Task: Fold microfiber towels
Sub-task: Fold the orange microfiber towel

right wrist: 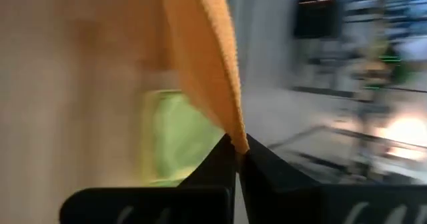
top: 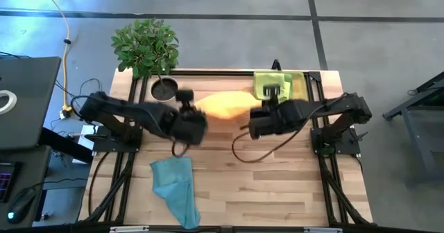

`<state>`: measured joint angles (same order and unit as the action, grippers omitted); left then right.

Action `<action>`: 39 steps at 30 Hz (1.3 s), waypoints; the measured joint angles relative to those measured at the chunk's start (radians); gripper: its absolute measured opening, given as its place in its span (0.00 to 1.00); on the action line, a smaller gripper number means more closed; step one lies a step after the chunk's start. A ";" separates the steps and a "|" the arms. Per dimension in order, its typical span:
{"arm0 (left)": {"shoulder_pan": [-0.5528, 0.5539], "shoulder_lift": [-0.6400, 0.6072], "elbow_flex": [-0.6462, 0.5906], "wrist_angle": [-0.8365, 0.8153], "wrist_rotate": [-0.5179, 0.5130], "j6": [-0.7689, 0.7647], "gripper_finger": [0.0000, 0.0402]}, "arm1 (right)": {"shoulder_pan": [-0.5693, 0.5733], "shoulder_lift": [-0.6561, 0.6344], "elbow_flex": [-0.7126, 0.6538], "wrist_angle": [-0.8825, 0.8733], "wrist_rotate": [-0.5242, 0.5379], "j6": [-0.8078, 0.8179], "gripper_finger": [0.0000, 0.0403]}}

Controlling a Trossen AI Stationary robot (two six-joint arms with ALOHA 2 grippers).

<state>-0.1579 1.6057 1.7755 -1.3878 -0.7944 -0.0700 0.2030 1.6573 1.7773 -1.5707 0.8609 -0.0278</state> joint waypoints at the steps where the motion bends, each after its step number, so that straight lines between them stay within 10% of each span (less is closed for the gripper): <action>1: -0.016 0.014 -0.022 0.005 0.025 -0.022 0.01 | 0.014 0.000 -0.028 0.002 -0.049 0.029 0.00; 14: -0.237 0.273 -0.204 0.211 0.285 -0.138 0.01 | 0.260 0.001 -0.501 0.327 -0.513 0.346 0.00; 26: -0.319 0.358 -0.204 0.406 0.536 -0.198 0.01 | 0.350 0.000 -0.545 0.585 -0.775 0.386 0.00; 39: -0.234 0.352 -0.204 0.178 0.341 -0.245 0.01 | 0.215 0.000 -0.545 0.563 -0.519 0.172 0.00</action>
<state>-0.3915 1.9579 1.5715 -1.2094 -0.4536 -0.3149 0.4178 1.6573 1.2327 -1.0080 0.3414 0.1443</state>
